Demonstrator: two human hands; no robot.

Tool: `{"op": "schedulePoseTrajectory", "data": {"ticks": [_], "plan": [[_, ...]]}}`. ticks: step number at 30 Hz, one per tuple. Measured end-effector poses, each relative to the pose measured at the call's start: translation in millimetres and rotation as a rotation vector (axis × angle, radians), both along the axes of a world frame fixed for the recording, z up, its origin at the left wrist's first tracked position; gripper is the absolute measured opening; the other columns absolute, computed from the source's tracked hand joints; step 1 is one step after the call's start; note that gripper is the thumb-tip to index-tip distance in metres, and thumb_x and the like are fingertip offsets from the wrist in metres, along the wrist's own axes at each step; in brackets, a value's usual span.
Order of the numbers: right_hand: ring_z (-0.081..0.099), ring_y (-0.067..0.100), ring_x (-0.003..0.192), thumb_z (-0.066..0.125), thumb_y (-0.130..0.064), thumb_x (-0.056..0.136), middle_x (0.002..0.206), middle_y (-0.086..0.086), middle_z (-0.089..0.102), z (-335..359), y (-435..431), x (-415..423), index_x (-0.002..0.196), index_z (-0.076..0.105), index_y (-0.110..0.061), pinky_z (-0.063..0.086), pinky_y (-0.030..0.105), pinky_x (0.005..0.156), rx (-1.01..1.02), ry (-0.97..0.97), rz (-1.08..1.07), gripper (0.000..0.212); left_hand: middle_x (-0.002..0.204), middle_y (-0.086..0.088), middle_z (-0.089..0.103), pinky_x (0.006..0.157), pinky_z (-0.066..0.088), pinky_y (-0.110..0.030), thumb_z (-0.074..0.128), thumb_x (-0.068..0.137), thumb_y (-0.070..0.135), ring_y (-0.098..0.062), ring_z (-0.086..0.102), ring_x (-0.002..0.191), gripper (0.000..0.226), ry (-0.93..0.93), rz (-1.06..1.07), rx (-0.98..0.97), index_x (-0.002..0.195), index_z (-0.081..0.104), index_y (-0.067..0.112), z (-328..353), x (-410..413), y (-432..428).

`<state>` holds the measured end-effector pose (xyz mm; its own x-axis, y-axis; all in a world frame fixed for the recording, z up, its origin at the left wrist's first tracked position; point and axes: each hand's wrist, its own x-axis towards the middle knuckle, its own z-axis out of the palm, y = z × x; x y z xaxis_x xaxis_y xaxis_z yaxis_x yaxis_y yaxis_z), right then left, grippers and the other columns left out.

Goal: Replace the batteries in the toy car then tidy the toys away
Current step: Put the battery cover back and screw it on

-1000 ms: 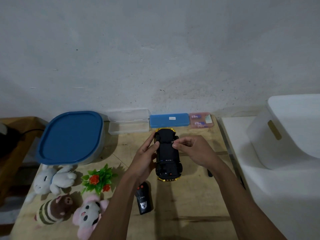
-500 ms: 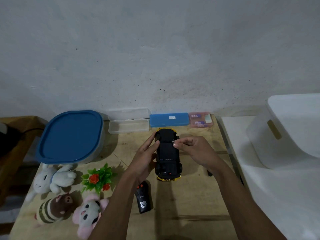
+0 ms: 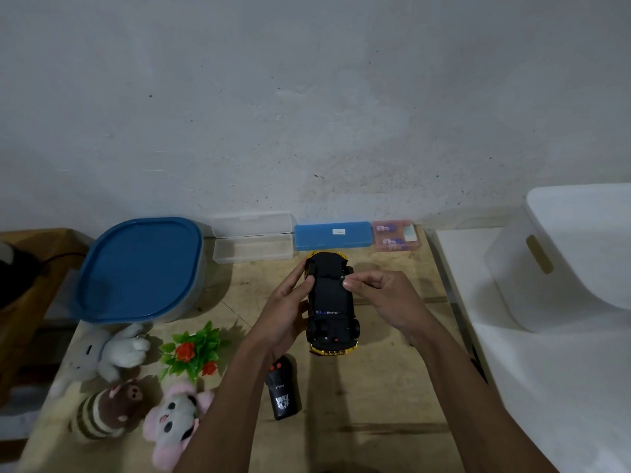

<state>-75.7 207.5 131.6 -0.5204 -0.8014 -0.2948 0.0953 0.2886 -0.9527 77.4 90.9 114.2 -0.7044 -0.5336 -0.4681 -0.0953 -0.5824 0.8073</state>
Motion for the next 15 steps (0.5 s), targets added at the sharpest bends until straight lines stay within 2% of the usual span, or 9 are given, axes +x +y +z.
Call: {"op": "schedulePoseTrajectory", "data": {"ticks": [4,8,11,15], "plan": [[0.069,0.001,0.091,0.075,-0.023,0.083,0.093,-0.010,0.076,-0.3,0.7,0.5,0.089,0.076,-0.026,0.047,0.011,0.075,0.005,-0.008,-0.007,0.008,0.127,0.000,0.069,0.066,0.053,-0.029,0.055,0.098,0.027,-0.024,0.065,0.102,0.043,-0.004,0.002,0.001,0.139,0.051,0.041,1.6,-0.6,0.6],[0.069,0.000,0.088,0.073,-0.020,0.084,0.094,-0.007,0.076,0.6,-0.1,-1.5,0.093,0.076,-0.018,0.048,0.007,0.070,0.012,0.027,0.042,0.010,0.128,0.002,0.068,0.070,0.053,-0.031,0.056,0.098,0.027,-0.025,0.063,0.110,0.046,-0.012,-0.004,-0.007,0.142,0.049,0.040,0.9,0.3,1.7],[0.069,0.002,0.088,0.074,-0.022,0.083,0.094,-0.006,0.076,-0.2,-1.7,-4.0,0.096,0.077,-0.015,0.049,0.010,0.073,0.038,0.112,0.084,0.014,0.128,0.002,0.068,0.078,0.054,-0.037,0.056,0.097,0.027,-0.028,0.061,0.118,0.047,-0.011,-0.010,-0.014,0.143,0.048,0.039,0.6,1.4,1.4],[0.068,-0.002,0.083,0.074,-0.018,0.083,0.091,-0.008,0.075,-0.4,-0.8,-5.3,0.093,0.076,-0.016,0.048,0.007,0.070,0.062,0.172,0.121,0.011,0.127,0.001,0.068,0.079,0.055,-0.037,0.057,0.098,0.025,-0.025,0.064,0.113,0.046,-0.023,-0.011,-0.034,0.141,0.049,0.039,0.4,1.7,2.1]]}}
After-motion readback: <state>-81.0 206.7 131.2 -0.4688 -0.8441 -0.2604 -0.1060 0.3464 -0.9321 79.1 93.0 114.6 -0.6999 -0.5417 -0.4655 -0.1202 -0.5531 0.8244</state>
